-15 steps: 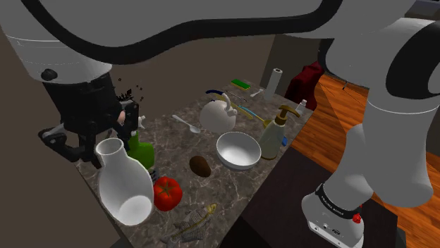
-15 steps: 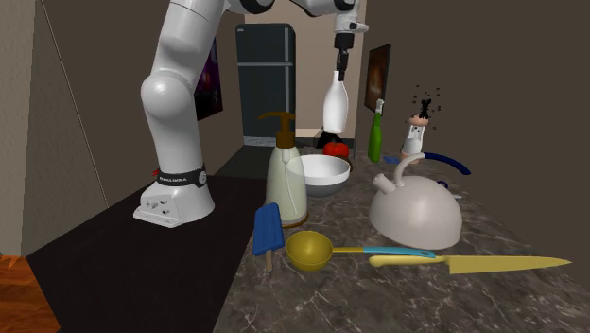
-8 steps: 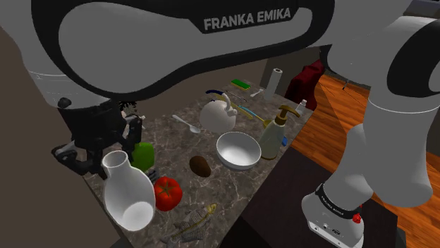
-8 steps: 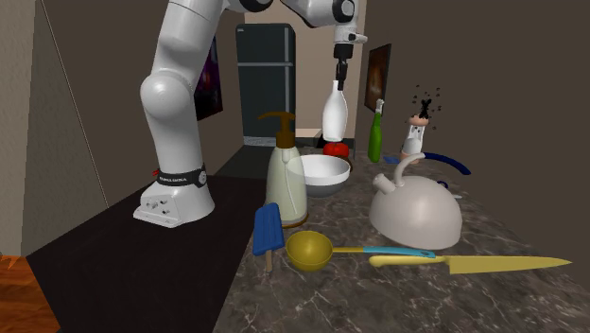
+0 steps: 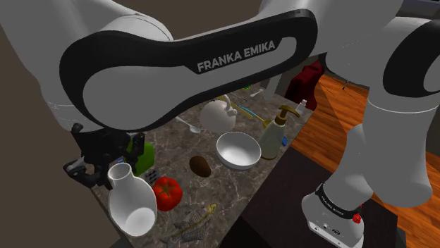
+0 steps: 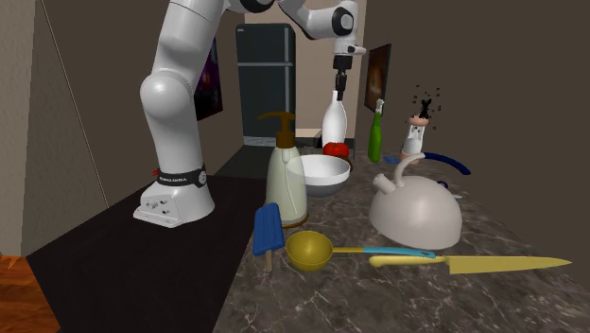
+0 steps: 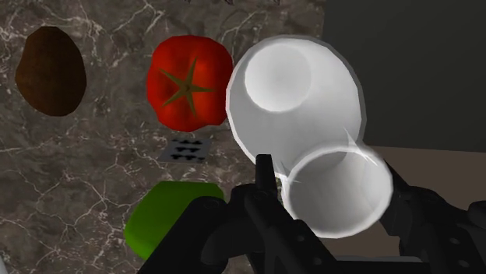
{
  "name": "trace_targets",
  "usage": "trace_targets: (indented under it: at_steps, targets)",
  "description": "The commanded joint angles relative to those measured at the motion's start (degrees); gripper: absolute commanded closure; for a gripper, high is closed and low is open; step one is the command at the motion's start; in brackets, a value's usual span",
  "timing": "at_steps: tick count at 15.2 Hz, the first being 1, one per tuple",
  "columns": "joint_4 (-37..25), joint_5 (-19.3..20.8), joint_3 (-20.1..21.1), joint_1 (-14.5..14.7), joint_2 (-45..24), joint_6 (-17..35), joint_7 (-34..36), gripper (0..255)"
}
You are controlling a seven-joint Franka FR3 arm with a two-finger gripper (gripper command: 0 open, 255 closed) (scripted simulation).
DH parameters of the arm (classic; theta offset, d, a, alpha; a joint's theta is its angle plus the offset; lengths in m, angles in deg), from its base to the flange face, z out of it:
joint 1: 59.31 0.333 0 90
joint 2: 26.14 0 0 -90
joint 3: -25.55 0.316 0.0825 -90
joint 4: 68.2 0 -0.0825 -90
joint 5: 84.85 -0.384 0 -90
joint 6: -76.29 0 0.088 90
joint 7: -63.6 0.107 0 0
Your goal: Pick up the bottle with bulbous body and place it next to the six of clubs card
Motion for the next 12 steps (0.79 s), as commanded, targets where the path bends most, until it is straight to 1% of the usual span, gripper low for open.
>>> trace_targets:
  at_steps: [1, 6, 7, 12]
  targets:
    - [0.28, 0.05, -0.02, 0.01, -0.08, 0.42, 0.05, 255]
    - [0.28, 0.05, -0.02, 0.01, -0.08, 0.42, 0.05, 255]
    - [0.27, 0.05, -0.02, 0.01, -0.08, 0.41, 0.05, 0]
    - [0.27, 0.05, -0.02, 0.01, -0.08, 0.42, 0.05, 0]
